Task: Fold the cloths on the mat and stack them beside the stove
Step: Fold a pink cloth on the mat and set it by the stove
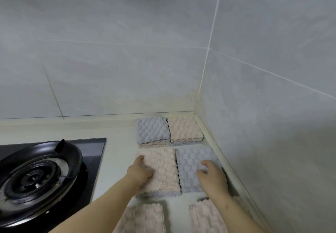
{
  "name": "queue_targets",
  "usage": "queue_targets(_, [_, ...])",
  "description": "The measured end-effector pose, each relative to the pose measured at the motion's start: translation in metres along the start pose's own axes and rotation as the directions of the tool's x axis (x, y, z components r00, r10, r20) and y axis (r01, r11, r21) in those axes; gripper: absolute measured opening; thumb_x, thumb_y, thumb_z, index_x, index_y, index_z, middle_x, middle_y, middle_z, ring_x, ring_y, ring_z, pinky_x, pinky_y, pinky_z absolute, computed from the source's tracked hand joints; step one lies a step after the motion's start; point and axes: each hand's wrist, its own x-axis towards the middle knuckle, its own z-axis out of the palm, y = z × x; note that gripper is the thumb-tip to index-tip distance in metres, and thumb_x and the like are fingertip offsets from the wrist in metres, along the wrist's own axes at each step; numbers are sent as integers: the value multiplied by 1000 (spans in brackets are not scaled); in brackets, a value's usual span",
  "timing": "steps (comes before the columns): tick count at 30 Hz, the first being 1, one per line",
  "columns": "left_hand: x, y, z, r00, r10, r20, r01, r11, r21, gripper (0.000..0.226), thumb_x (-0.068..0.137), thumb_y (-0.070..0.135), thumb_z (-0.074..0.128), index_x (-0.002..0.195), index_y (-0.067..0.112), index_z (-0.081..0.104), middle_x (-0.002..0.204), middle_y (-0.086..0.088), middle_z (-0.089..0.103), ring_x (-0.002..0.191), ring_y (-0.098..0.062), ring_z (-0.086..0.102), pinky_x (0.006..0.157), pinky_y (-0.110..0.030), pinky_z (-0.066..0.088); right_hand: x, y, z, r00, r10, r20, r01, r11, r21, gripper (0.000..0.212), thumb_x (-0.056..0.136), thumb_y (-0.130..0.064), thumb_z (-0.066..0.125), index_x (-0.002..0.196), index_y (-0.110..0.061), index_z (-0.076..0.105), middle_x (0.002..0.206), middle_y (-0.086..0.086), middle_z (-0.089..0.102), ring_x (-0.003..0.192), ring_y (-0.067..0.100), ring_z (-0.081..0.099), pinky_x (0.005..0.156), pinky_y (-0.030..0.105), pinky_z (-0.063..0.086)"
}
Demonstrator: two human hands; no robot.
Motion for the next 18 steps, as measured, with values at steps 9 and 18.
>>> queue_targets(9, [-3,2,0,996,15,86,-13,999,-32,71,87,18,61,146,24,22,126,-21,49,65,-20,54,48,-22,45,-7,-3,-5,1000,-16,-13,15,999,-30,36,89,-21,52,125,-23,52,95,-4,52,84,19,61,78,36,53])
queue_targets(18, [-31,-14,-50,996,87,34,-88,996,11,61,95,13,45,148,21,18,149,-12,30,111,-25,46,83,-28,38,-41,-13,12,1000,-18,-2,18,999,43,36,91,-14,51,127,-15,50,82,-1,50,73,17,53,73,31,50])
